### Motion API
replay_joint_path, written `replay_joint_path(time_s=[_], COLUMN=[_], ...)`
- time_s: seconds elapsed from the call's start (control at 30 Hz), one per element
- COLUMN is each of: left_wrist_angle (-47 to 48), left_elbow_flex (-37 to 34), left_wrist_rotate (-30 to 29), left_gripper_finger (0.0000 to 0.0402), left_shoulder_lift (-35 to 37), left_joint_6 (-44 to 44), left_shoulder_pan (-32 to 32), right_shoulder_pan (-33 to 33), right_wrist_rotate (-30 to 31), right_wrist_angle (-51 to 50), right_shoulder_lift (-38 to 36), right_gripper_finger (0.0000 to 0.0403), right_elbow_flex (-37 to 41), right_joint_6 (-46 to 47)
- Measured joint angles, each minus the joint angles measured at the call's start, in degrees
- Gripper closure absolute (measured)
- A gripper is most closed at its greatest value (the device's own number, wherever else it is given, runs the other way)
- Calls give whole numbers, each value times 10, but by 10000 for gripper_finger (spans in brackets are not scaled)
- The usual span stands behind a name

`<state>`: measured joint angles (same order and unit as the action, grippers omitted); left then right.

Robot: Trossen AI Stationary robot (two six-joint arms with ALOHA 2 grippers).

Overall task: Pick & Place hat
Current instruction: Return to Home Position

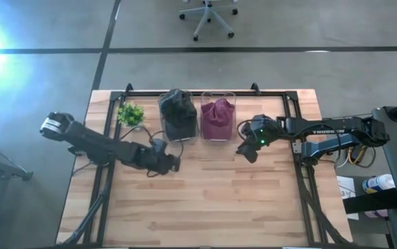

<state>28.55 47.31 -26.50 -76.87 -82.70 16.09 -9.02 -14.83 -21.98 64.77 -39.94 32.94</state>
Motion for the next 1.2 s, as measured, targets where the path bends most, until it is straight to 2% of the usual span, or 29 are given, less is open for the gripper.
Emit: replay_joint_path(time_s=[0.13, 0.27, 0.4, 0.5, 0.6, 0.67, 0.73, 0.8, 0.87, 1.07, 1.2], left_wrist_angle=[-128, -126, -120, -121, -121, -125, -130, -134, -136, -177, -213], left_elbow_flex=[23, 57, 72, 75, 69, 68, 67, 61, 56, 11, -22], left_wrist_rotate=[1, -12, -16, -57, -118, -100, -39, -14, -16, -10, -9], left_gripper_finger=[248, 248, 248, 248, 248, 248, 248, 248, 248, 248, 248], left_shoulder_lift=[18, 59, 113, 154, 197, 218, 232, 244, 254, 278, 302], left_joint_6=[149, 285, 335, 328, 283, 334, 398, 408, 414, 424, 426], left_shoulder_pan=[19, 15, 15, 15, 14, 20, 24, 23, 20, 20, 19], right_shoulder_pan=[0, -3, 2, 4, 1, 3, 9, 10, 9, 18, 16], right_wrist_rotate=[-4, -5, -4, 10, 42, 19, -38, -72, -73, -99, -93], right_wrist_angle=[39, -5, -60, -76, -101, -120, -119, -104, -96, 98, 148], right_shoulder_lift=[-6, -24, -43, -55, -58, -65, -78, -100, -134, -294, -395], right_gripper_finger=[276, 280, 277, 274, 271, 271, 272, 275, 278, 277, 272], right_elbow_flex=[-15, -72, -131, -164, -188, -204, -205, -181, -132, 51, 135], right_joint_6=[-17, -49, -130, -165, -121, -121, -145, -133, -117, -63, -61])
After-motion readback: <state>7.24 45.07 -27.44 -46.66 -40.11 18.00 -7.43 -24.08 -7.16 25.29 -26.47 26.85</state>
